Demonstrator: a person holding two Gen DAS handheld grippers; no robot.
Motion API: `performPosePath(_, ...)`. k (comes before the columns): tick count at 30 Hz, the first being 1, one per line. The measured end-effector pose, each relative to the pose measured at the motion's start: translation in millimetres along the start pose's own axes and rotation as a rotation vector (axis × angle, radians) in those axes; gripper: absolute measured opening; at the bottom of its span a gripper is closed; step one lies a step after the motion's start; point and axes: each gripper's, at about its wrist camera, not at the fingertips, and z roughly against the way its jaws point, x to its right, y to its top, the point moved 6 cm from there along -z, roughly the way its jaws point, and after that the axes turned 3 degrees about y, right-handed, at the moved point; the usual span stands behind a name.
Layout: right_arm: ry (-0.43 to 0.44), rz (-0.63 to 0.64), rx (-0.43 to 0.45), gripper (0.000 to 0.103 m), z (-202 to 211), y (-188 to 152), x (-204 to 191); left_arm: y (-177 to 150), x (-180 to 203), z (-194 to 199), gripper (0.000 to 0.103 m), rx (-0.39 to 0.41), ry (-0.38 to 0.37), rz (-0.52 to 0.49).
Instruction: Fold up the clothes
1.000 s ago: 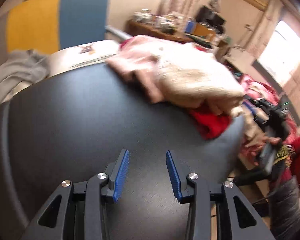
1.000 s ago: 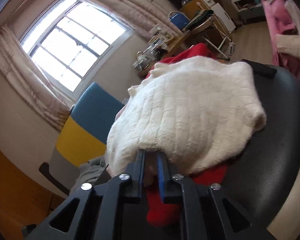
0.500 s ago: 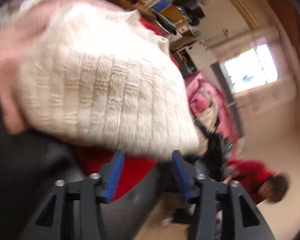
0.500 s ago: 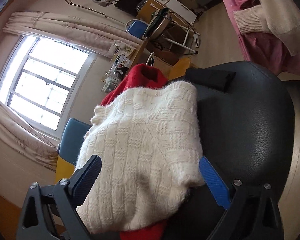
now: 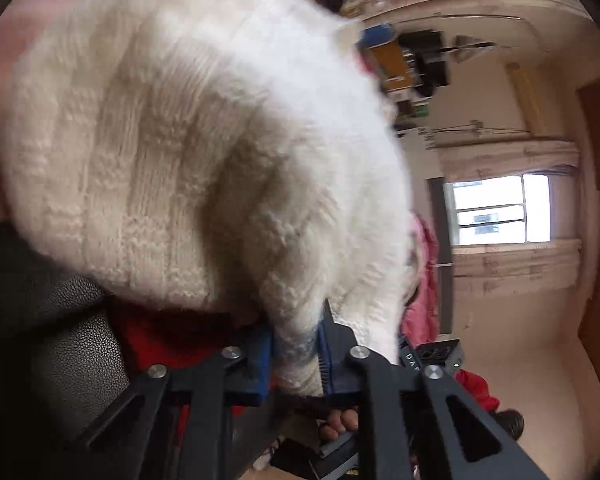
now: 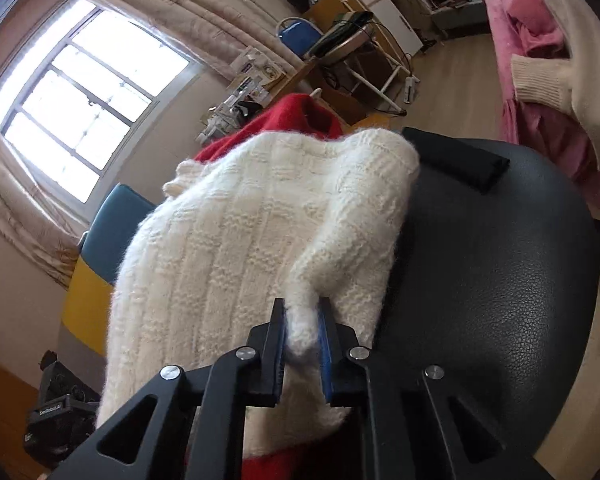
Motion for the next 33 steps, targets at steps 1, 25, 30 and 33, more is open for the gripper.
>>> performPosePath(1, 0.044, 0.008, 0.01, 0.014, 7, -1, -11, -2, 9, 19, 0.014, 0.042, -0.016, -0.054)
performPosePath(25, 0.544, 0.235, -0.658, 0.065, 70, -318, -213, -122, -199, 329, 0.019, 0.325, 0.453, -0.034)
performPosePath(30, 0.519, 0.283, -0.605, 0.069, 117, -288, -209, -143, -156, 351, 0.024, 0.329, 0.469, -0.236)
performPosePath(33, 0.529, 0.2, -0.445, 0.099, 137, -247, -196, -156, -126, 337, 0.024, 0.291, 0.465, -0.371)
